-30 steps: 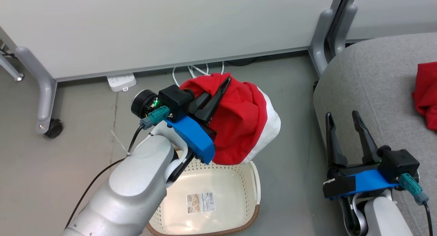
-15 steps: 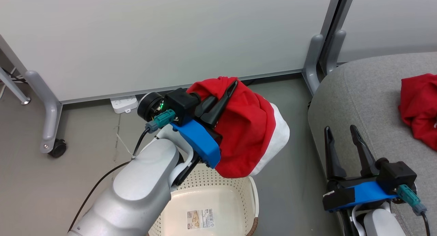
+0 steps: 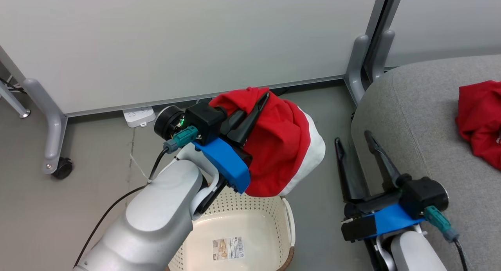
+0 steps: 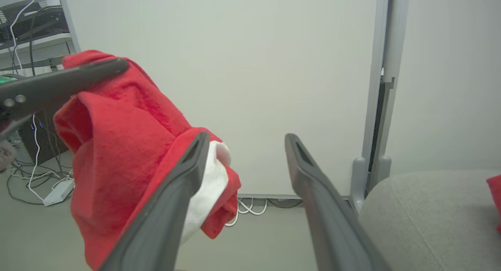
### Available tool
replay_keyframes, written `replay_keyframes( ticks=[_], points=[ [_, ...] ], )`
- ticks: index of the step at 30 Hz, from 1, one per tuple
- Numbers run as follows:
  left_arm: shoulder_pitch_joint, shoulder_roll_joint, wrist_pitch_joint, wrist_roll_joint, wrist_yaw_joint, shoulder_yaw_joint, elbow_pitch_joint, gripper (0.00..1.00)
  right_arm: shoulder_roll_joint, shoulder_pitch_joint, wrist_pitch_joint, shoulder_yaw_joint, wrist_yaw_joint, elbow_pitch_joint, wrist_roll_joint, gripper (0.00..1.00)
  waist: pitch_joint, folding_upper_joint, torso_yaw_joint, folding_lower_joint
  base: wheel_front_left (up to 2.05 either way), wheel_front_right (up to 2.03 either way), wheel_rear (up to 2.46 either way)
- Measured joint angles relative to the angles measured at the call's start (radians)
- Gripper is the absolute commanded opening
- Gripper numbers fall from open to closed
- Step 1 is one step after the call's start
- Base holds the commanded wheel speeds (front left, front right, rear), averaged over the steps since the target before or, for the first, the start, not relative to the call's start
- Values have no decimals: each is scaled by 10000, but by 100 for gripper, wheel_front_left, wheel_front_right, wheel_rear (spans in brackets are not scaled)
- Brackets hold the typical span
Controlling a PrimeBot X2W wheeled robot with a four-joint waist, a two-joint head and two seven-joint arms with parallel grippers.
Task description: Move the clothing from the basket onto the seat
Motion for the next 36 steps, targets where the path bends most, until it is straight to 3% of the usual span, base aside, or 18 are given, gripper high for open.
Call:
replay_keyframes(
  ticks=[15,36],
  points=[
    [-152,17,27,-19,86,-42,-84,0,-341,-1215,0,2554,2,-75,-146,100,437,0,-9,2,0,0,0],
    [-469,-257,-50,6,82,-282,-184,0,-257,-3610,0,3216,2,3047,-963,100,1057,-1,367,2,0,0,0]
  ],
)
